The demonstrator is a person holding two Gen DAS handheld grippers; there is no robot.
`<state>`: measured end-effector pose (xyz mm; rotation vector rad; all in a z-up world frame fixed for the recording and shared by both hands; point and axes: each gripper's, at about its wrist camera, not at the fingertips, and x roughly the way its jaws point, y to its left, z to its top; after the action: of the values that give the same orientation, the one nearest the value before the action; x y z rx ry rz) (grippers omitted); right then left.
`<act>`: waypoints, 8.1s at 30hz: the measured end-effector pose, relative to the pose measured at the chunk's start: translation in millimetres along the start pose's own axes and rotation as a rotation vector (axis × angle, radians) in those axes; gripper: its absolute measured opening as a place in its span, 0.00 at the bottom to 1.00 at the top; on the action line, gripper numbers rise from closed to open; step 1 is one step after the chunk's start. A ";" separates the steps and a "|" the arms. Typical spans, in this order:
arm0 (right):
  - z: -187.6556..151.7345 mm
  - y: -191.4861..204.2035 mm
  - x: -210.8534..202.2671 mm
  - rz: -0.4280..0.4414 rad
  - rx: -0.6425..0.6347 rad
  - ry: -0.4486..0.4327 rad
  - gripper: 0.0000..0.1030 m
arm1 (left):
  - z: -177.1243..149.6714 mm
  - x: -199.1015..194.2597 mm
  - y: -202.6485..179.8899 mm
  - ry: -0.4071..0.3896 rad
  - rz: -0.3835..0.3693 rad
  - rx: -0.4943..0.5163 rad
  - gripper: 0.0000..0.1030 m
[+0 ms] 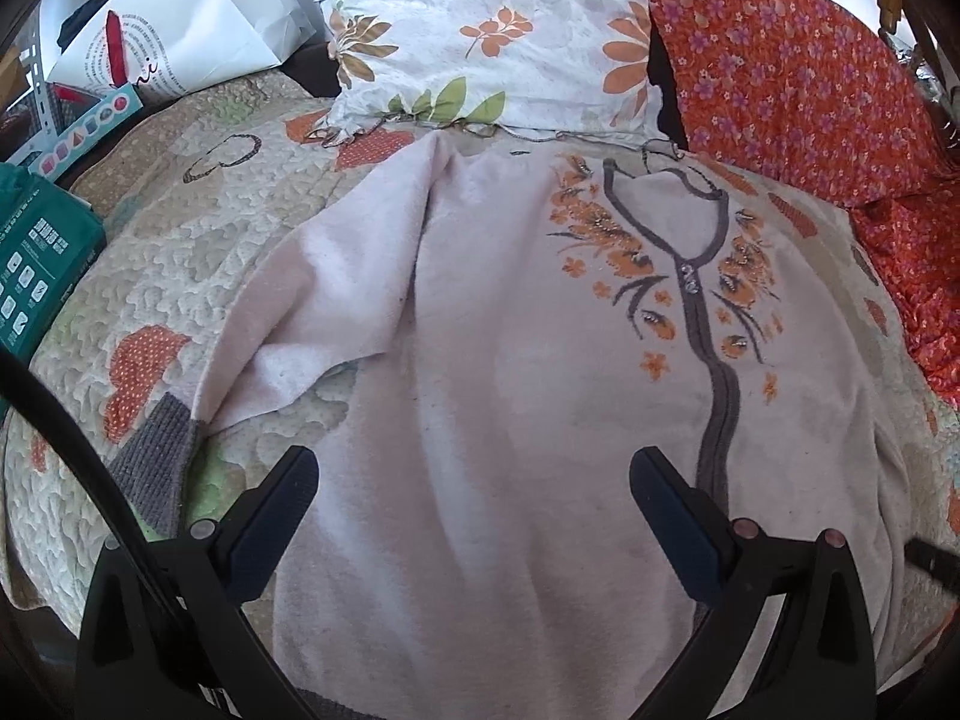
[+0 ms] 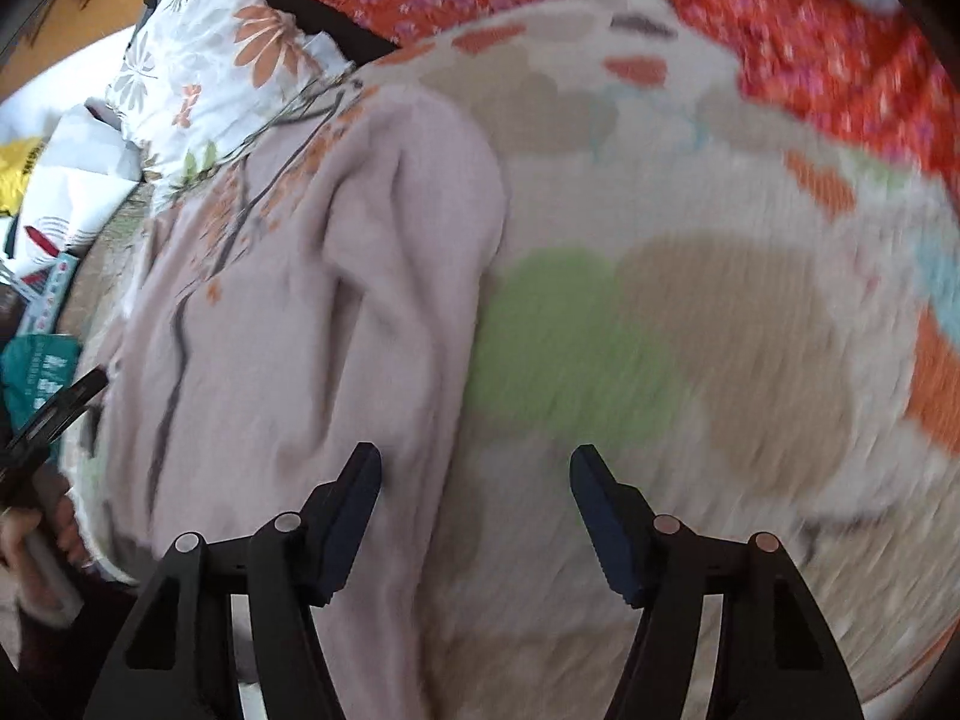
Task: Fold small clothes
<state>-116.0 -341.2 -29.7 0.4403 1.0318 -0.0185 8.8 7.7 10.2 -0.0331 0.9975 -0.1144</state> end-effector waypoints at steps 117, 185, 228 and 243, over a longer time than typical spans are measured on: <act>86.1 31.8 30.2 -0.162 -0.136 -0.057 0.46 | 75.4 13.8 204.9 -0.112 0.550 -0.253 0.06; 77.3 46.4 37.4 -0.169 -0.217 -0.126 0.53 | 50.7 15.1 319.4 -0.189 0.045 -0.887 0.06; 122.6 167.2 72.9 0.031 -0.407 -0.097 0.62 | 71.7 23.6 119.8 -0.086 -0.087 -0.301 0.70; 167.6 98.6 92.1 -0.108 -0.061 -0.135 0.08 | 65.4 35.4 133.4 0.000 -0.172 -0.390 0.70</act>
<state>91.8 -294.4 0.4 0.3231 0.9198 -0.1121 93.5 134.7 5.4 -0.4759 1.0042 -0.0756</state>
